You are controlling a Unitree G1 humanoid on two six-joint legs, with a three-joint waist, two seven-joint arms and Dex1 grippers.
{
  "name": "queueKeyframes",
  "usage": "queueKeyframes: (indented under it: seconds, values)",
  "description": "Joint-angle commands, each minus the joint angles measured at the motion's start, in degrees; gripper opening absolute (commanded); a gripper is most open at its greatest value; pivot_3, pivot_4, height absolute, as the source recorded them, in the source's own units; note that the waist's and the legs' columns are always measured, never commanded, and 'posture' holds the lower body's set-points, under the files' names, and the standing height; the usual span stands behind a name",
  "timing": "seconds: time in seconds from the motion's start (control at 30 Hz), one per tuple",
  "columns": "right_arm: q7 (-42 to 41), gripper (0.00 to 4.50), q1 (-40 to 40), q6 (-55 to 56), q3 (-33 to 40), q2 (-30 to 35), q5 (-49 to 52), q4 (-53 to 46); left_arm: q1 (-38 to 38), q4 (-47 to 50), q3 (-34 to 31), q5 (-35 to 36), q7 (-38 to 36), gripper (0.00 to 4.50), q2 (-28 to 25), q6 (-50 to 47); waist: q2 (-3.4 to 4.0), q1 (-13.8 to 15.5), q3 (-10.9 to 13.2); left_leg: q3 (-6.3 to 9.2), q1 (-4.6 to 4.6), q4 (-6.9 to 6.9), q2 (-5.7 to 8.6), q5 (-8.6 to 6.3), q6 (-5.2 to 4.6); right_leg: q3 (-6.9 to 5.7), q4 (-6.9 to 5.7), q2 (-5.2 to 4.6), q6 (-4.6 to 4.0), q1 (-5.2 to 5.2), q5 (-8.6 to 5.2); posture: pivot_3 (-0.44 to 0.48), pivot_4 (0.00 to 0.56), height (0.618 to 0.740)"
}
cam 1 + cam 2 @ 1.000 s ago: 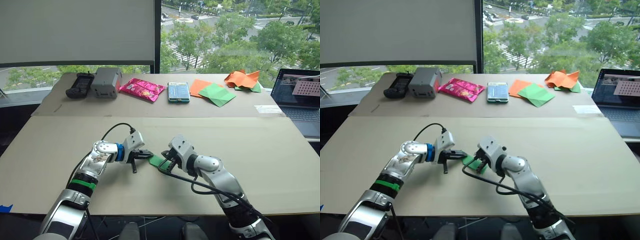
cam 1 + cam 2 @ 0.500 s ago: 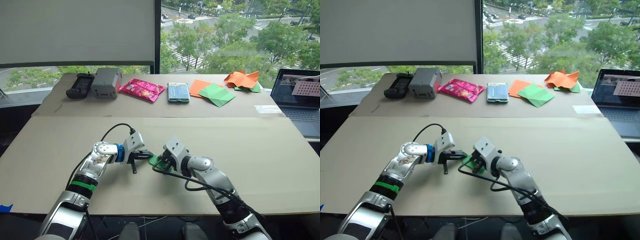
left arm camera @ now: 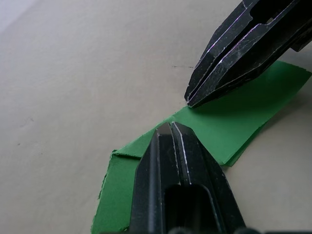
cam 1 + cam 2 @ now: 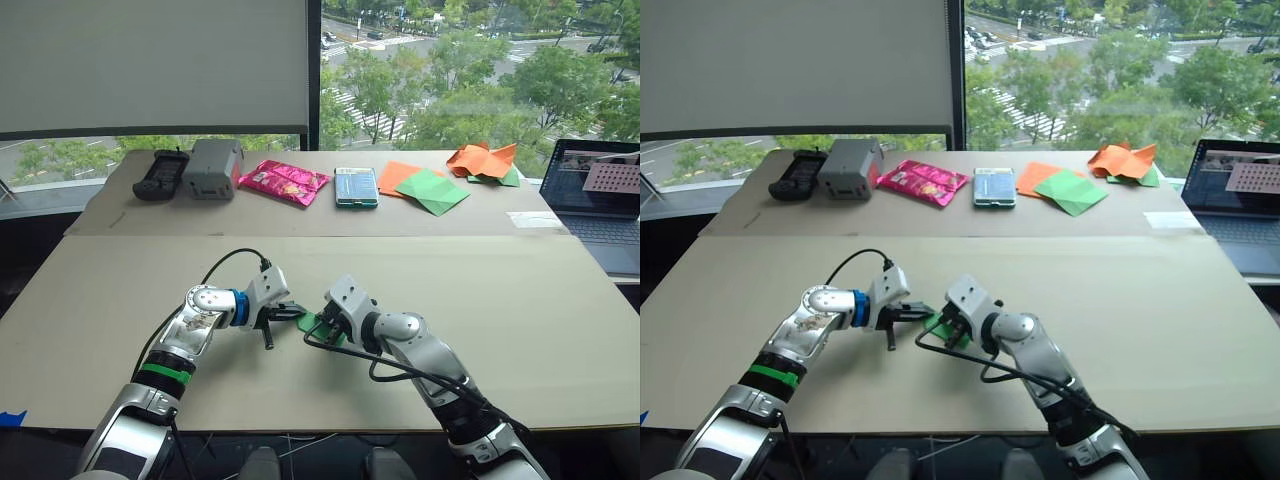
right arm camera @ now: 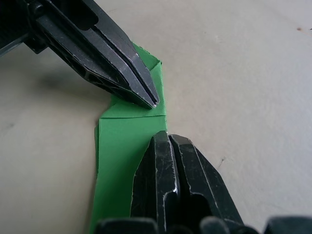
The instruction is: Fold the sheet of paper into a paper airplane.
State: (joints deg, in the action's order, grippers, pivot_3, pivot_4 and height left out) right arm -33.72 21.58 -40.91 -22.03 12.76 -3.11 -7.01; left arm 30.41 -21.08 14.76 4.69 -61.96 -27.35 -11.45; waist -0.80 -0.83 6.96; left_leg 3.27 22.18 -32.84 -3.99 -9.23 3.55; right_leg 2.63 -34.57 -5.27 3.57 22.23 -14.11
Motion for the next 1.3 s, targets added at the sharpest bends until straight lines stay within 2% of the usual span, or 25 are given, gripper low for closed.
queueKeyframes:
  seconds: [0.03,0.33,1.0,1.3]
  values:
    - [-0.3,0.07,-2.6,-3.0,-1.2,1.5,0.2,0.5,-1.1,-0.7,1.0,-1.4,-0.1,0.0,-0.5,-0.9,-0.01,0.0,-0.1,0.0,0.0,0.0,0.0,0.0,0.0,0.0,0.0,0.0,0.0,0.0,0.0,0.0,0.15,0.718]
    - [0.7,0.07,-7.4,-5.0,0.3,3.5,0.8,-3.2,-1.1,-0.8,1.0,-1.5,-0.1,0.0,-0.6,-0.8,-0.05,0.1,-0.2,0.0,0.0,0.0,0.0,-0.14,0.22,0.0,0.02,-0.01,-0.01,0.01,-0.01,0.0,0.15,0.718]
    - [2.3,0.07,-17.0,-8.2,3.7,12.5,3.2,-14.8,-1.3,-0.8,1.3,-1.5,-0.3,0.0,-0.3,-0.7,-0.17,0.5,-0.4,-0.03,0.09,0.0,0.01,-0.16,0.26,-0.02,0.47,-0.08,-0.01,-0.04,-0.03,0.0,0.15,0.718]
    - [4.5,0.07,-11.9,4.4,14.3,4.1,11.7,-24.0,-0.9,-1.3,1.4,-1.6,-0.7,0.0,-0.2,-0.6,-0.12,0.2,0.0,-0.03,0.19,0.0,0.01,-0.16,0.26,-0.04,0.5,-0.09,-0.01,0.1,-0.03,0.0,0.15,0.718]
